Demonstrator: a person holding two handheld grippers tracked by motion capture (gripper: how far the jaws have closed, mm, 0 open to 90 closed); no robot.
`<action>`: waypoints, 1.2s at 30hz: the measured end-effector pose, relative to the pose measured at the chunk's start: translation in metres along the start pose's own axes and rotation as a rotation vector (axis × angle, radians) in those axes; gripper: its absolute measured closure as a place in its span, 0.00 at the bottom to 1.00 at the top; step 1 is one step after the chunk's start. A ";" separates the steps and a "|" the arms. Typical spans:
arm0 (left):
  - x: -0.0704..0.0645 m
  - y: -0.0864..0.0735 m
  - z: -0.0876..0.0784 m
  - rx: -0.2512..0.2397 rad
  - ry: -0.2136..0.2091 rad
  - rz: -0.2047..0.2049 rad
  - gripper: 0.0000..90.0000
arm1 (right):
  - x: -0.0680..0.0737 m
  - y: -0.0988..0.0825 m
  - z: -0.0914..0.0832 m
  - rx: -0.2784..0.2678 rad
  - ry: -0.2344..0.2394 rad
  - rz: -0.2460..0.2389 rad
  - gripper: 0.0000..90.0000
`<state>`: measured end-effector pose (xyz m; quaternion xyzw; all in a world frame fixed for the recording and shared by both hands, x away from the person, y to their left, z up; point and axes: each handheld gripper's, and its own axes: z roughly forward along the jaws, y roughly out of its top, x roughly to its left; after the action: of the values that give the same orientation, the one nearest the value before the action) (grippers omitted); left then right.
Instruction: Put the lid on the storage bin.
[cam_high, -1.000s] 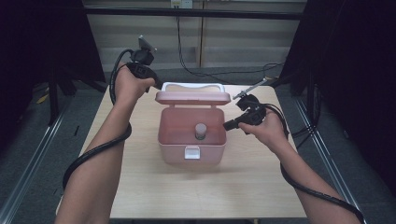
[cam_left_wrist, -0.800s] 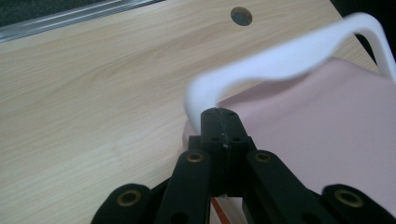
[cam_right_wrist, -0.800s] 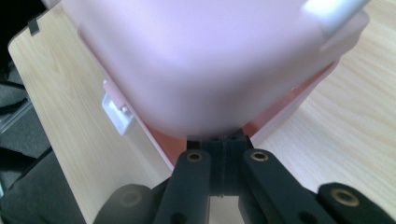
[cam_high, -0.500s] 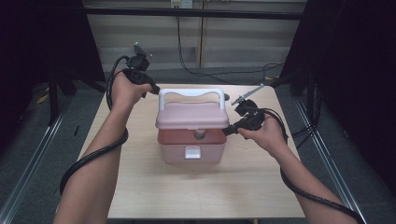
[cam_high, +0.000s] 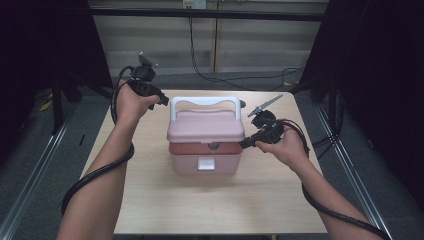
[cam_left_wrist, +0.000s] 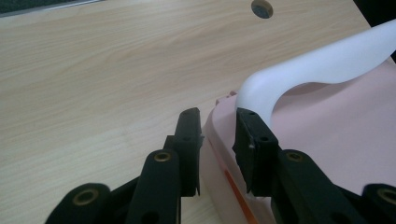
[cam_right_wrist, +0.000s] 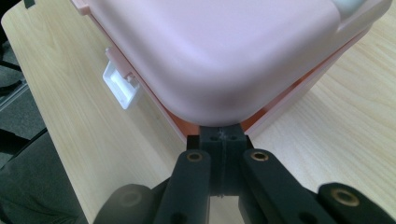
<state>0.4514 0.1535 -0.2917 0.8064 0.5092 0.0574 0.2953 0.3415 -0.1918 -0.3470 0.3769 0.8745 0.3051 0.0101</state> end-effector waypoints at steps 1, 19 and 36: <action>0.001 -0.001 0.000 -0.002 0.006 0.002 0.77 | 0.000 0.000 0.000 0.001 -0.001 -0.001 1.00; 0.014 -0.018 0.005 -0.002 0.031 -0.021 0.61 | 0.003 -0.011 0.005 0.032 -0.011 -0.017 1.00; 0.025 -0.032 0.016 0.011 0.044 -0.043 0.58 | 0.003 -0.014 0.010 0.031 -0.009 -0.016 1.00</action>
<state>0.4441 0.1783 -0.3269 0.7954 0.5330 0.0660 0.2808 0.3323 -0.1924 -0.3620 0.3712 0.8822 0.2895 0.0106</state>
